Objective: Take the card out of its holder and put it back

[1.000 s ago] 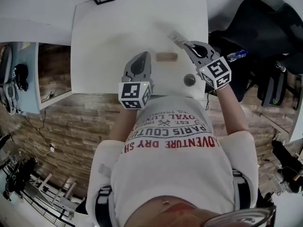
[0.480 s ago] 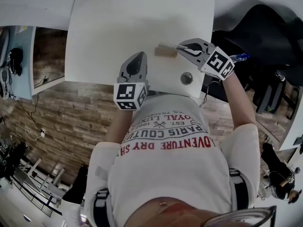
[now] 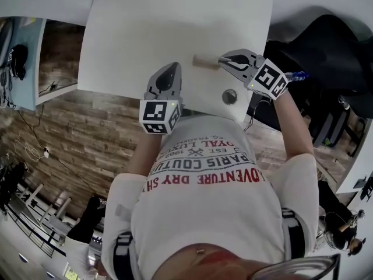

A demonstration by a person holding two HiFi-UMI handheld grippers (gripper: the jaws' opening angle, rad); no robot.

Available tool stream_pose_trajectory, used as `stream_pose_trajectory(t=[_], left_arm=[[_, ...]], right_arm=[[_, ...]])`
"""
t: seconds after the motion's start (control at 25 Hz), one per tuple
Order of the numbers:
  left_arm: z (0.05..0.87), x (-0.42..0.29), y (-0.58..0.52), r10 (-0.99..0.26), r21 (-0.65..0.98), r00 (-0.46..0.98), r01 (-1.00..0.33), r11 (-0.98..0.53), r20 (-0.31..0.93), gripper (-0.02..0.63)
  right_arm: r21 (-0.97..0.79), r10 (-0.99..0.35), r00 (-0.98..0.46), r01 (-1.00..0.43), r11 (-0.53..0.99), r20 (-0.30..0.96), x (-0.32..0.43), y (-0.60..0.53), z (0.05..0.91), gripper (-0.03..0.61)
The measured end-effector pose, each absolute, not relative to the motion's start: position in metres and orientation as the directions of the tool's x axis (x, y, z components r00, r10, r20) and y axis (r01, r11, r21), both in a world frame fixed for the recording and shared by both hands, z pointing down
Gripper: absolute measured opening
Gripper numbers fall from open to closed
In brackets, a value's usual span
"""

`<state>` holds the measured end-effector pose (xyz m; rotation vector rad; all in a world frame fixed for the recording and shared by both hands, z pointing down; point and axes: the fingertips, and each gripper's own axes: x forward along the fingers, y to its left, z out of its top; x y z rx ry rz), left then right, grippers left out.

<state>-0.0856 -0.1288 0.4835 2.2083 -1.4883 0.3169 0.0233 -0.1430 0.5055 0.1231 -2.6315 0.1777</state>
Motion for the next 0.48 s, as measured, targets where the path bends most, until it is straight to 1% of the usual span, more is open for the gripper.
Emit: stream_pose_trajectory(t=[0.48], left_arm=[[0.4868, -0.0841, -0.1282, -0.810, 0.244, 0.391, -0.918, -0.312, 0.437, 0.025]], right_arm=[[-0.112, -0.018, -0.864, -0.085, 0.990, 0.503, 0.0192, -0.1406, 0.5069, 0.035]])
